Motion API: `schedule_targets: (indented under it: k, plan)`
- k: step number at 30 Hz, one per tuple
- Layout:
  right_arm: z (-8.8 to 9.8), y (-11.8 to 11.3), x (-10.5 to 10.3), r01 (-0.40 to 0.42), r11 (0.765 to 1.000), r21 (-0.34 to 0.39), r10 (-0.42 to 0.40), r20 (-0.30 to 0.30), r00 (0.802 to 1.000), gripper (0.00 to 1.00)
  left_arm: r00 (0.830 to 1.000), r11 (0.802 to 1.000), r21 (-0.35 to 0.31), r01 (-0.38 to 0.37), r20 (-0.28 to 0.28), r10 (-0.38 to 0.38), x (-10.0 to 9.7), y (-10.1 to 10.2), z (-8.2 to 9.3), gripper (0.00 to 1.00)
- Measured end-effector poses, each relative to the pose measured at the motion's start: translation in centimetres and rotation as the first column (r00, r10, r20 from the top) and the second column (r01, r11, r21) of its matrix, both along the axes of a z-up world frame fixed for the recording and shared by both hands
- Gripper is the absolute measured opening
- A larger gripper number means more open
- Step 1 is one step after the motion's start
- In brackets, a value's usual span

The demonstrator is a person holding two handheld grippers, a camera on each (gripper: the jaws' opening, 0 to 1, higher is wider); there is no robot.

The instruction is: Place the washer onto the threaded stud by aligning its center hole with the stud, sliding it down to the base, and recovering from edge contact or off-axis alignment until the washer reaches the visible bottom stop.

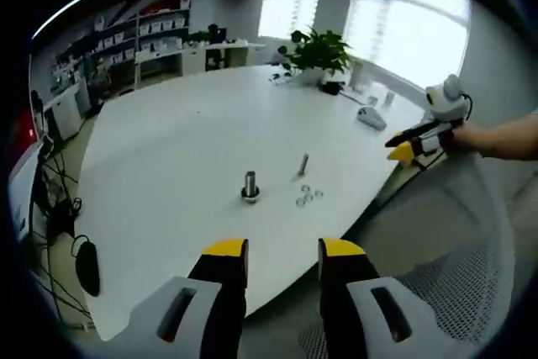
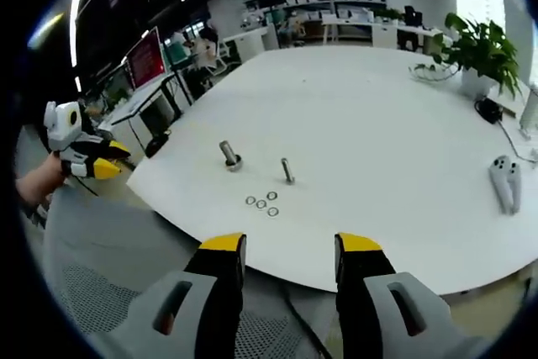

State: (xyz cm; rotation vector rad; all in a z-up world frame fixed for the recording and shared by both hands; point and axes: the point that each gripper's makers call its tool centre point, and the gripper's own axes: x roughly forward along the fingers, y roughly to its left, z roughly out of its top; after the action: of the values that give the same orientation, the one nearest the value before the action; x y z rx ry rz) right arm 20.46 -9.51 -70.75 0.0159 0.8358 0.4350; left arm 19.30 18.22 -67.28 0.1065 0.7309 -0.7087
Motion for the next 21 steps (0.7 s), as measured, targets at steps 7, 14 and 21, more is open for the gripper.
schedule_targets:
  k: [7, 14, 21]
  plan:
    - [-0.4, -0.3, -0.1, -0.013, 0.999, -0.051, 0.013, -0.009, 1.0, 0.44, 0.999, 0.999, -0.02, -0.026, 0.025, 0.026, -0.2, 0.2, 0.2, 0.31]
    - [-0.8, -0.6, -0.4, -0.018, 0.997, -0.08, 0.016, -0.028, 0.999, 0.44, 0.998, 1.0, -0.021, -0.007, 0.064, 0.008, 0.1, 0.0, 0.3, 0.31]
    - [-1.6, -1.2, -0.9, -0.02, 0.992, -0.125, 0.011, -0.072, 0.997, 0.44, 0.998, 0.999, -0.024, 0.036, 0.054, -0.035, -0.3, -0.8, 0.1, 0.32]
